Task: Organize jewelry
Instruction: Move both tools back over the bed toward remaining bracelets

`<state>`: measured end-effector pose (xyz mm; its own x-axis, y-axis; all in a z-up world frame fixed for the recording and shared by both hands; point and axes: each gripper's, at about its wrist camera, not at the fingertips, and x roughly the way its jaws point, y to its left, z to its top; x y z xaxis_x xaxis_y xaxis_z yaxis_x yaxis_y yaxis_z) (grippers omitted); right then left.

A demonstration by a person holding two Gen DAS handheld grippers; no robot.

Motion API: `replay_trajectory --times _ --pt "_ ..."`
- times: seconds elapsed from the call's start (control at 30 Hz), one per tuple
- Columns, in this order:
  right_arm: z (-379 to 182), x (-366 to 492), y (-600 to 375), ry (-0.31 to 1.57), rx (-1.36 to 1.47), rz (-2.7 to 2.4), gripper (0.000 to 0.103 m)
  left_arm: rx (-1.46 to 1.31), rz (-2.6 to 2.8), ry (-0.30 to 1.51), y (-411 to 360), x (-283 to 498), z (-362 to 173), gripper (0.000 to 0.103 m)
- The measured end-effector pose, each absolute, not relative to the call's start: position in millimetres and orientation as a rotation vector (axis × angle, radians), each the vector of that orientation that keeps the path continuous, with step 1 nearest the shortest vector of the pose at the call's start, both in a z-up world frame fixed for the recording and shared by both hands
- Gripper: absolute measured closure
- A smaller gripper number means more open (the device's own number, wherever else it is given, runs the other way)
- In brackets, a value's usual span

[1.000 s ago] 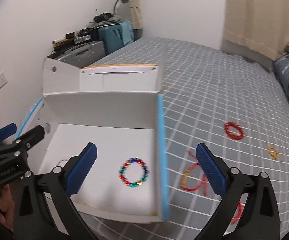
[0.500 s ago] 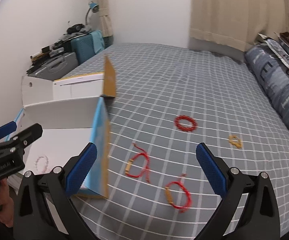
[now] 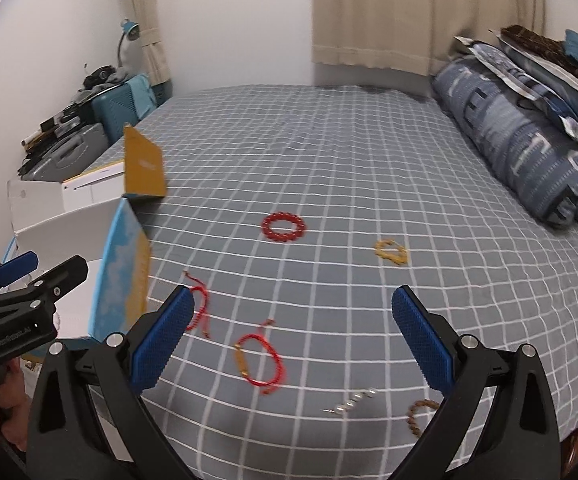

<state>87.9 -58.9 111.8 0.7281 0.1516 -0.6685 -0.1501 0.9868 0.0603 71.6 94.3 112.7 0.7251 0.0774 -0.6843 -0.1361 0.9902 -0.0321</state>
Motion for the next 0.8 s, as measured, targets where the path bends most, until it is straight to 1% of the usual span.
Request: replay_trajectory --times 0.33,0.6,0.8 --pt "85 81 -120 0.792 0.007 0.085 0.008 -0.062 0.062 0.812 46 91 81 0.006" --pt "41 75 -166 0.874 0.017 0.037 0.008 -0.002 -0.006 0.905 4 109 27 0.006" --pt "5 74 -191 0.952 0.031 0.018 0.008 0.01 0.009 0.961 -10 125 -1 0.006"
